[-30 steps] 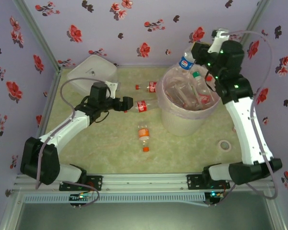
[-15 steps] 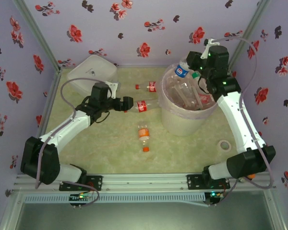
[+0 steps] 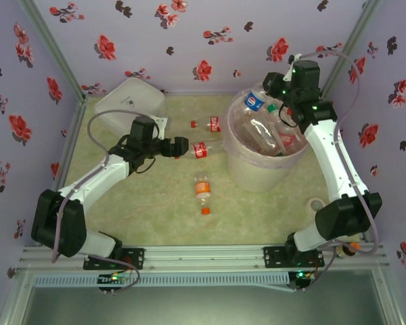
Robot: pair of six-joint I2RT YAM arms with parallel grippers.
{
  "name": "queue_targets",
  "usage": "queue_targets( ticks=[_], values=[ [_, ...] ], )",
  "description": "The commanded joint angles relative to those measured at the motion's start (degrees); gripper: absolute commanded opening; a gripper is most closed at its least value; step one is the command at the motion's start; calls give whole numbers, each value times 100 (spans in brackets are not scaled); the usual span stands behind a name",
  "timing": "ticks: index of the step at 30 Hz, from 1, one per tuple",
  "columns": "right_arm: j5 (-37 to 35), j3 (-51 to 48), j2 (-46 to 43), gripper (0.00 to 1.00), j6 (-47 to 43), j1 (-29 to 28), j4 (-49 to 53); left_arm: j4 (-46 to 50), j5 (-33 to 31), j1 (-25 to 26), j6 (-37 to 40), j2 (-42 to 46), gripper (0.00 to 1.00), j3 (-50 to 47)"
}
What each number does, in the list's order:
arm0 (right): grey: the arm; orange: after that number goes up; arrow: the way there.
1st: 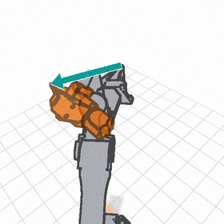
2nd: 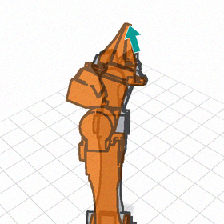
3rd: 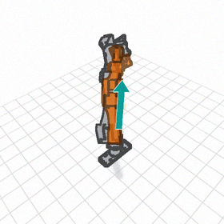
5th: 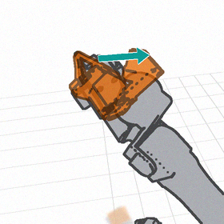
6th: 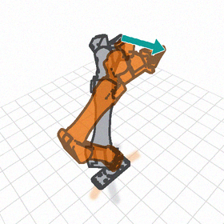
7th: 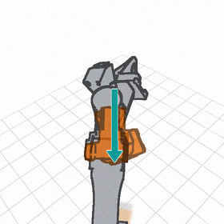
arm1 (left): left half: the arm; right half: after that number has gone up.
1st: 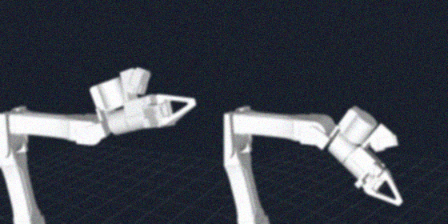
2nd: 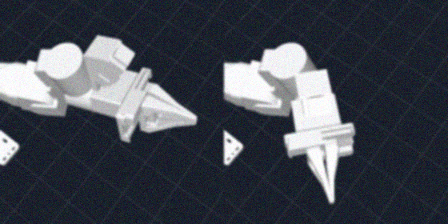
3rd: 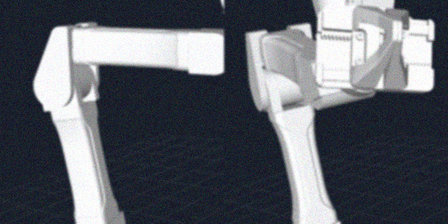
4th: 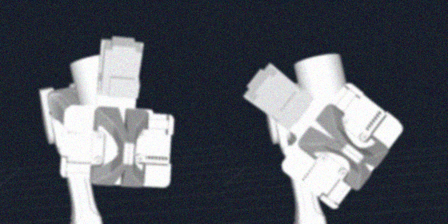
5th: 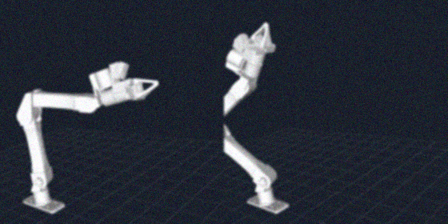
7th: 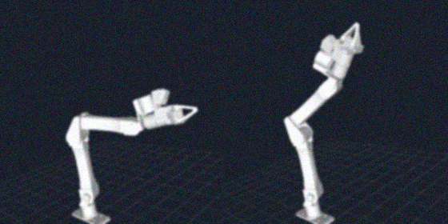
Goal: Put the plastic bottles in the bin
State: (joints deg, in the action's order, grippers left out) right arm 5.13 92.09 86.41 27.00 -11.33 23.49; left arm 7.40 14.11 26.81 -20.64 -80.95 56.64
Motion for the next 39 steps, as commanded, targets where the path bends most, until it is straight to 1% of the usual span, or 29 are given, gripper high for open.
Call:
queue_targets(
  ticks=[1, 4, 8, 9, 15, 17, 19, 23, 26, 28, 34, 36, 39],
  values=[
    [387, -889, 288, 0, 46, -7, 1372, 7, 5, 39, 87, -77, 94, 171],
    [992, -1139, 210, 0, 360, 179, 973, 77, 25, 37, 122, -119, 94, 220],
    [1609, -1005, 55, 0, 609, 469, 721, 86, 29, 36, 140, -110, 94, 224],
    [1658, -912, -15, 0, 601, 529, 735, 75, 24, 36, 135, -108, 94, 216],
    [1181, -71, -639, 0, -104, 571, 1056, 72, 28, 35, 165, -111, 94, 215],
    [744, 258, -799, 0, -448, 565, 1416, 78, 28, 35, 166, -122, 94, 216],
    [292, 667, -852, 0, -846, 566, 1981, 66, 22, 31, 166, -122, 94, 216],
    [-109, 1184, -865, 0, -1338, 563, 2837, 68, 27, 33, 140, -158, 94, 241],
    [-315, 1280, -974, 0, -1507, 559, 3016, 77, 29, 36, 113, -201, 94, 268],
    [-92, 1216, -1038, 0, -1516, 563, 2837, 71, 43, 36, 96, -235, 94, 299],
    [1268, 1153, -822, 0, -1170, 554, 1985, 85, 86, 35, 8, -290, 94, 391],
    [1577, 1141, -663, 0, -996, 525, 1729, 95, 91, 41, -16, -273, 94, 391],
    [1638, 1166, -366, 0, -949, 389, 1616, 108, 79, 35, -27, -254, 94, 374]
  ],
)
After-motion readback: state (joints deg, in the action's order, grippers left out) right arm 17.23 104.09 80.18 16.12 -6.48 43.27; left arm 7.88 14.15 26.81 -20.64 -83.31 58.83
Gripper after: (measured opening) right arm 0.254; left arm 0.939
